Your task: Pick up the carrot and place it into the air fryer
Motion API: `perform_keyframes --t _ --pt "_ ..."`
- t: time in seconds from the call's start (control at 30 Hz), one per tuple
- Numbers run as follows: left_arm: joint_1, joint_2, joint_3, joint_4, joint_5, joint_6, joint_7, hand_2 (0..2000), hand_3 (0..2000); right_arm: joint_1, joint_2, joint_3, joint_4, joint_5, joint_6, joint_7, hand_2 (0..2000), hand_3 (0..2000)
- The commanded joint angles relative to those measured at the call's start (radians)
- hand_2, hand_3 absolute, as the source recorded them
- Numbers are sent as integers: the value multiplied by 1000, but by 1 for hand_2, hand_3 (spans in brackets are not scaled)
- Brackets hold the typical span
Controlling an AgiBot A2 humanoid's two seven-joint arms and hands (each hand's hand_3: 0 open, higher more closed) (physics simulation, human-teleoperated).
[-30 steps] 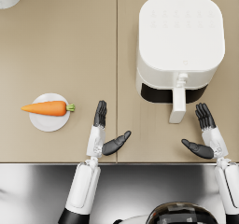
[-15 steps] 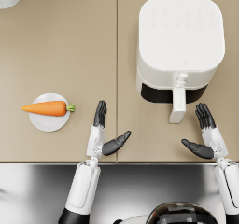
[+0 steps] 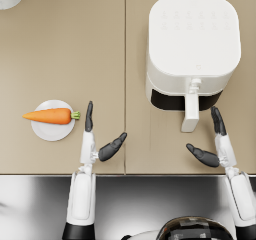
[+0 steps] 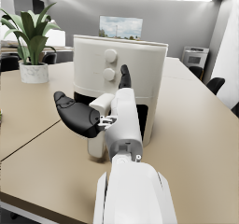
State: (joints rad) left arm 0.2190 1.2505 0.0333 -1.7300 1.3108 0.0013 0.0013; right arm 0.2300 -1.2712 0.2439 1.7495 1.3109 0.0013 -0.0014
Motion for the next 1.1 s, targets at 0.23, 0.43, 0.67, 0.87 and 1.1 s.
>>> perform_keyframes --t 0.23,0.43,0.67,0.87,1.1 --pt "45 10 -182 83 314 -1 -1 0 0 35 -36 -24 -77 103 -1 1 0 0" --pt "150 -5 -274 185 584 -1 -1 0 0 12 -40 -45 -72 112 -1 1 0 0" --pt "182 -9 -307 244 901 -6 -1 0 0 11 -55 -32 -79 113 -1 1 0 0" --pt "259 -23 -344 321 1174 -419 -94 0 0 2 -64 -54 -74 113 -1 1 0 0" --pt "331 -27 -280 528 1493 -493 -113 0 0 1 -78 -50 -88 113 -1 1 0 0"
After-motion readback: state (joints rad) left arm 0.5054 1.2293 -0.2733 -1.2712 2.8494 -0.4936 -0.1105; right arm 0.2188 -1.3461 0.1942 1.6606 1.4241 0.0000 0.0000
